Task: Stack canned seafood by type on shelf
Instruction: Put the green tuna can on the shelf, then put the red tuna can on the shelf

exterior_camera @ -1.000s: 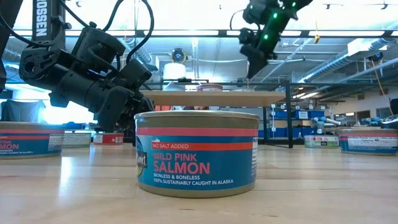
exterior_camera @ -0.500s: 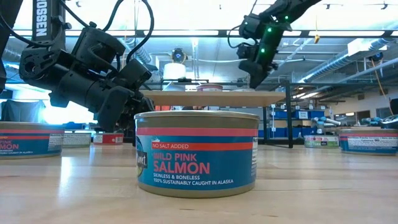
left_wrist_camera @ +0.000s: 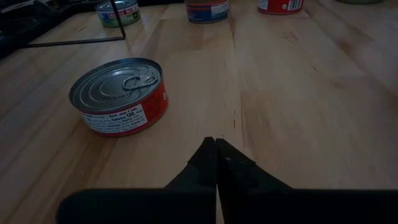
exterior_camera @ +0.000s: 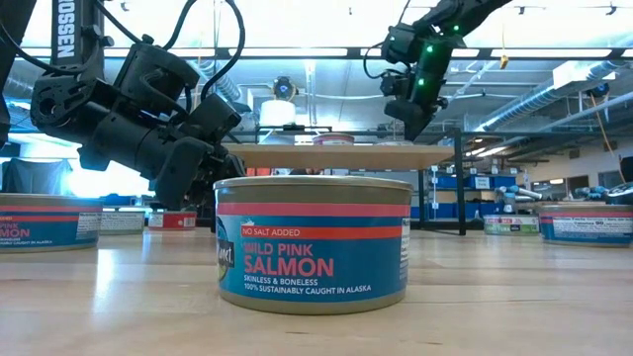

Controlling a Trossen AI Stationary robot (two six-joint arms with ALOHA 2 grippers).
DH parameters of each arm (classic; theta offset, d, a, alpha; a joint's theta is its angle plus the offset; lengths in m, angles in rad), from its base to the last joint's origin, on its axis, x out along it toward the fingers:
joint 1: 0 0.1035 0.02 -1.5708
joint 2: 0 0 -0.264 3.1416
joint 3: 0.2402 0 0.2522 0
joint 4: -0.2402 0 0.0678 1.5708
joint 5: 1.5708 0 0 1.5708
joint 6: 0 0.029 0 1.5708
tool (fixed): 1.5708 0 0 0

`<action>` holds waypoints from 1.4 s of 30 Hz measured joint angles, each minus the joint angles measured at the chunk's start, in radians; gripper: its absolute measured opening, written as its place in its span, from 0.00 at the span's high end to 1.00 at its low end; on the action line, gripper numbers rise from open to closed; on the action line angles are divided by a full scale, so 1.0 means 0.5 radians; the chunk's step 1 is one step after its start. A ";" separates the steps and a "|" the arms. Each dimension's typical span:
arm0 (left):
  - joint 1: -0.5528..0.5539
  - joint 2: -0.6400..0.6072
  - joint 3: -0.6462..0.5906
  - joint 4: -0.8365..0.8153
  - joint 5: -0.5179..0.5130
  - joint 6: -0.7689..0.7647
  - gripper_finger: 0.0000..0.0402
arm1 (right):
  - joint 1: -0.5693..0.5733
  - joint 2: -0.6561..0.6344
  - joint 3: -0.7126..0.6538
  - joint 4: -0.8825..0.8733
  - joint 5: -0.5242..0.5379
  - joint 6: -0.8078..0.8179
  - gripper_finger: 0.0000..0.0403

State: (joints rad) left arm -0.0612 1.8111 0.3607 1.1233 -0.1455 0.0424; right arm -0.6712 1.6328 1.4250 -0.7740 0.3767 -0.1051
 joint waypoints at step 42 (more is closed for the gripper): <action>-0.087 -0.413 0.000 -0.269 0.141 0.112 1.00 | 1.267 -1.016 -1.658 2.049 -0.092 0.026 0.99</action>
State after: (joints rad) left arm -0.1047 1.6044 0.3606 0.9889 -0.0749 0.0984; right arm -0.0375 1.1248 0.5958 0.2503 0.3309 -0.0922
